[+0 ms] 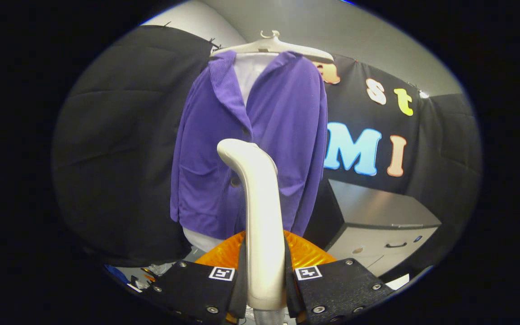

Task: Iron the clothes twice with a garment steamer, once on the left side and once on the right side.

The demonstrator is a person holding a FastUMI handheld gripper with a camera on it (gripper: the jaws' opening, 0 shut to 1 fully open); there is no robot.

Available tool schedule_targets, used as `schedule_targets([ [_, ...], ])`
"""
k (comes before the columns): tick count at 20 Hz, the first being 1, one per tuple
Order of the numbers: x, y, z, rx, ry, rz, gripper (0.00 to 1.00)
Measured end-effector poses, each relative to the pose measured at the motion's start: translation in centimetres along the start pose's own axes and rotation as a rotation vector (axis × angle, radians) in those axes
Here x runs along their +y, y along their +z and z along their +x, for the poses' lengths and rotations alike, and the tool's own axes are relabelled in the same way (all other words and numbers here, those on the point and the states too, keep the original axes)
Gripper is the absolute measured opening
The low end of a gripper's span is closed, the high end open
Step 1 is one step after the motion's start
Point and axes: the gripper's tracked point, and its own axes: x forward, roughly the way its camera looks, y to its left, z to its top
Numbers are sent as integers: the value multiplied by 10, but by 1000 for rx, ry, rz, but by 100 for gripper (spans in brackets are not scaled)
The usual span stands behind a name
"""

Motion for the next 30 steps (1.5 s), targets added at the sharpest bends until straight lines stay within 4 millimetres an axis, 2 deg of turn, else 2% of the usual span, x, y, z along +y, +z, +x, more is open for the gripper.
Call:
schedule_targets([
  [6, 29, 102, 8, -182, 0, 12, 34],
  [9, 46, 143, 14, -253, -16, -6, 34],
  [12, 61, 163, 29, -281, -28, -36, 34],
  [15, 78, 172, 41, -277, -19, -60, 34],
  [18, 85, 164, 48, -264, -28, -85, 34],
  [21, 93, 137, 60, -191, 17, -74, 34],
  [30, 101, 57, 59, -93, 41, -119, 34],
])
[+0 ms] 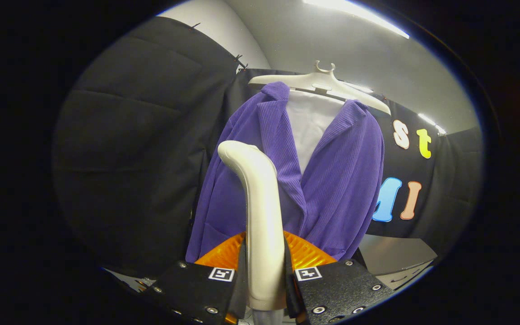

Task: Iron the clothes twice with a garment steamer, once on the left side and once on the right side.

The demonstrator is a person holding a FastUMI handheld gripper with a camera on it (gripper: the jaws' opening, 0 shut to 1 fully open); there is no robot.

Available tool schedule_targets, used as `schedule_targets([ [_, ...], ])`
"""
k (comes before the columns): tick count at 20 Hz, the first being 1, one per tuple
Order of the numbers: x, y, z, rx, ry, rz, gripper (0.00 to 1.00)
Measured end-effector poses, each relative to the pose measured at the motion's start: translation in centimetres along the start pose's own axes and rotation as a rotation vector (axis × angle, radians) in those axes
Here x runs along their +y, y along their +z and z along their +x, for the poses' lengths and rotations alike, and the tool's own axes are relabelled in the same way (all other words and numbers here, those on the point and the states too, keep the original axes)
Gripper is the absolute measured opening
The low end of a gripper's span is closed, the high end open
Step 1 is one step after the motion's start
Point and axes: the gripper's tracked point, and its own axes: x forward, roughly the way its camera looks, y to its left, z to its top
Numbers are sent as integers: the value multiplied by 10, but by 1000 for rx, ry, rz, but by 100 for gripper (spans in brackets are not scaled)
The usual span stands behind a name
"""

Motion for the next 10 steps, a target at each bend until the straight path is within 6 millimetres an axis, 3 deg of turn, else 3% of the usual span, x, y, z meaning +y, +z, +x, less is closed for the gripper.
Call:
schedule_targets([
  [4, 13, -54, 4, 104, 36, -7, 34],
  [10, 24, -98, -1, 161, 68, -37, 35],
])
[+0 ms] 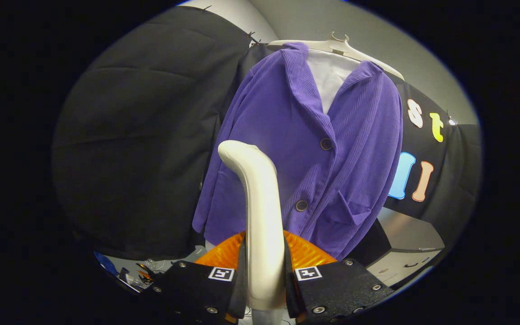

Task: Iron the clothes twice with a garment steamer, once on the left side and once on the right side.

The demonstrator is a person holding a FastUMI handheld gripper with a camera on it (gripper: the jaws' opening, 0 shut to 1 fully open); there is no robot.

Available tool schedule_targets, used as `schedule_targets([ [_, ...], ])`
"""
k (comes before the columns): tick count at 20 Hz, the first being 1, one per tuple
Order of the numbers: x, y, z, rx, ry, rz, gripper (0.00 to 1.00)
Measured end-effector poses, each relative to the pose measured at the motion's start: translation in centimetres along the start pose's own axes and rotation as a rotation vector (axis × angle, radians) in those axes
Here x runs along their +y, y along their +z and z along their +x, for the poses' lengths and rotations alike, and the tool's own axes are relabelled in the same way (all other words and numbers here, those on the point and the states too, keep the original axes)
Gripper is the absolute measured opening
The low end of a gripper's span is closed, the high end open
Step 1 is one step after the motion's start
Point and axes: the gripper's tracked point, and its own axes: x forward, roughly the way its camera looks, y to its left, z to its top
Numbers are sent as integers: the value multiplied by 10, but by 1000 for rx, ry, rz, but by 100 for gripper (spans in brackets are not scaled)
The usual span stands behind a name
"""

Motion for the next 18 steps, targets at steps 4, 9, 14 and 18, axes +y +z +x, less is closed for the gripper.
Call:
schedule_targets([
  [4, 11, -35, -1, 53, 13, -34, 35],
  [9, 22, -102, 0, 182, 50, -20, 35],
  [14, 5, -147, -33, 289, 73, 27, 35],
  [18, -39, -164, -70, 322, 68, 65, 35],
])
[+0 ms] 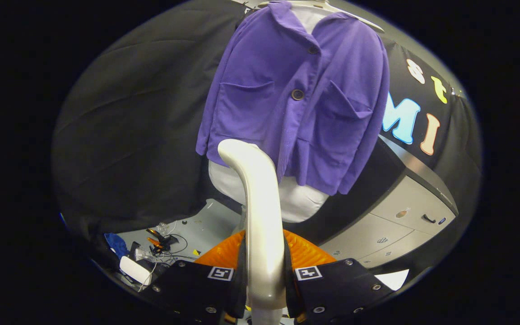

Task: Iron the clothes twice with a garment steamer, once on the left side and once on the right side.

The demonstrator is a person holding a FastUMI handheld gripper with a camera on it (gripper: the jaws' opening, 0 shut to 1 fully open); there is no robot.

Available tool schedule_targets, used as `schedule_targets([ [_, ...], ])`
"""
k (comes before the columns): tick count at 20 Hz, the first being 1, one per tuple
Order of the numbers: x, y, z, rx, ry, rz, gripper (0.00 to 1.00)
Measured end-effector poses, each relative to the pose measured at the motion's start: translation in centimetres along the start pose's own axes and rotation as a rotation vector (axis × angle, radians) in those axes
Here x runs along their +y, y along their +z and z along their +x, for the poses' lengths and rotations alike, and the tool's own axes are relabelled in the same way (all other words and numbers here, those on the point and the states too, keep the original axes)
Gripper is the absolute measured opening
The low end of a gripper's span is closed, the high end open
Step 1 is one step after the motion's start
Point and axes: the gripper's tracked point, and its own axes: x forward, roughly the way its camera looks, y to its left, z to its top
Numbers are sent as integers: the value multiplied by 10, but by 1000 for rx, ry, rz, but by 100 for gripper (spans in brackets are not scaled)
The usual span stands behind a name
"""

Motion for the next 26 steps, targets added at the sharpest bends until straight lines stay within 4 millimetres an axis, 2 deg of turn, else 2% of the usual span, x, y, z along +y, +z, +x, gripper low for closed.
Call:
schedule_targets([
  [6, -109, -41, -59, 6, -105, 198, 35],
  [9, -138, -48, -96, -27, -123, 324, 35],
  [12, -176, -35, -128, -105, -152, 413, 35],
  [17, -229, 13, -184, -314, -199, 424, 35],
  [22, -263, 47, -239, -508, -292, 411, 35],
  [24, -273, 54, -258, -564, -329, 416, 35],
  [26, -274, 55, -272, -604, -348, 414, 35],
])
